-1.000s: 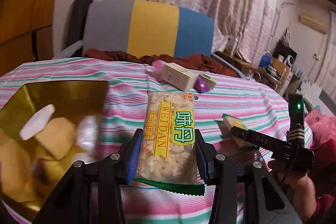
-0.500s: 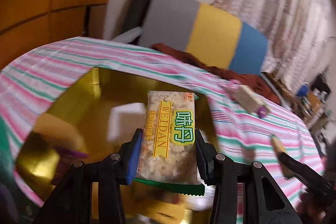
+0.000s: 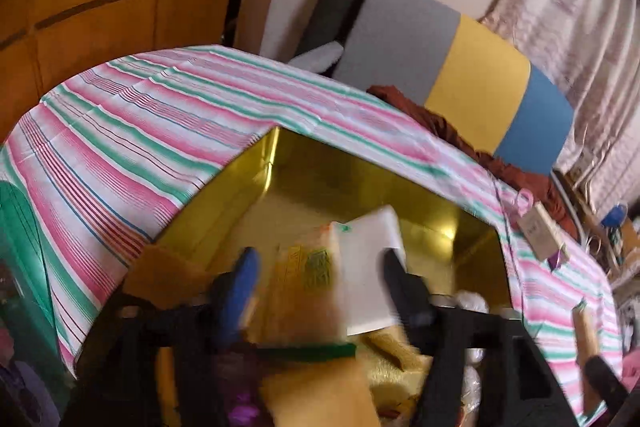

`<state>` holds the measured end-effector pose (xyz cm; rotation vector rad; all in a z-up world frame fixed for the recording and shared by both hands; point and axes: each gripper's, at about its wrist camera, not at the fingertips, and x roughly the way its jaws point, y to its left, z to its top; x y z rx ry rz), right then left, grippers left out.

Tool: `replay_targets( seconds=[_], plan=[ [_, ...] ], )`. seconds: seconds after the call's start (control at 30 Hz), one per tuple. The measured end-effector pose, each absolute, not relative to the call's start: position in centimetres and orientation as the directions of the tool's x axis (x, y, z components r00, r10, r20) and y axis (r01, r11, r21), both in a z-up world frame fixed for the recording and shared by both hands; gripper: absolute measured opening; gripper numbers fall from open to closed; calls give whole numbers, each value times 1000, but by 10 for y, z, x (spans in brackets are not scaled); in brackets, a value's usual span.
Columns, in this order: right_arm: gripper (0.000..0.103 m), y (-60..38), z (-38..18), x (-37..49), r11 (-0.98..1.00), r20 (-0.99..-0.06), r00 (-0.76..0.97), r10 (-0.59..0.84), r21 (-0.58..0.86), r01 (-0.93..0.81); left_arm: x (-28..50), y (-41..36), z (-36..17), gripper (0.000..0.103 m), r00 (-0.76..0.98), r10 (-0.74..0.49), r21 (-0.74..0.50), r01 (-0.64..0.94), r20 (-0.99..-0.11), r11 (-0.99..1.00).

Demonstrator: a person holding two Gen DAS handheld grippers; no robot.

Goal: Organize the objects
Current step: 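Release the packet into the gold tray with the left tool while the right tool drops its packet in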

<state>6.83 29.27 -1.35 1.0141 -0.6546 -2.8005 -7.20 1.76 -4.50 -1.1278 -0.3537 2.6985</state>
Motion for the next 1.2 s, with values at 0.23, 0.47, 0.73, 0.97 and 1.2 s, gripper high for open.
replay_targets(
  seconds=[0.23,0.47,0.73,0.97,1.2],
  plan=[
    [46,276,-17,59,-910,-608,-749,-263,414,-16,-67,-2,-17,96,-748,245,-352,-17,-616,-936],
    [46,257,-17,30,-931,-651,-704,-285,362,43,-54,-18,-8,102,-750,187,-401,112,-635,-909],
    [46,233,-26,-44,-960,-741,-614,-273,254,121,-53,-37,-15,102,-725,183,-466,211,-665,-859],
    [46,216,-46,-100,-957,-807,-515,-288,222,188,-54,-30,-20,103,-693,218,-474,200,-687,-857],
    [50,236,-27,-94,-982,-761,-622,-187,158,103,-55,-25,-23,103,-678,234,-475,193,-697,-858]
  ],
)
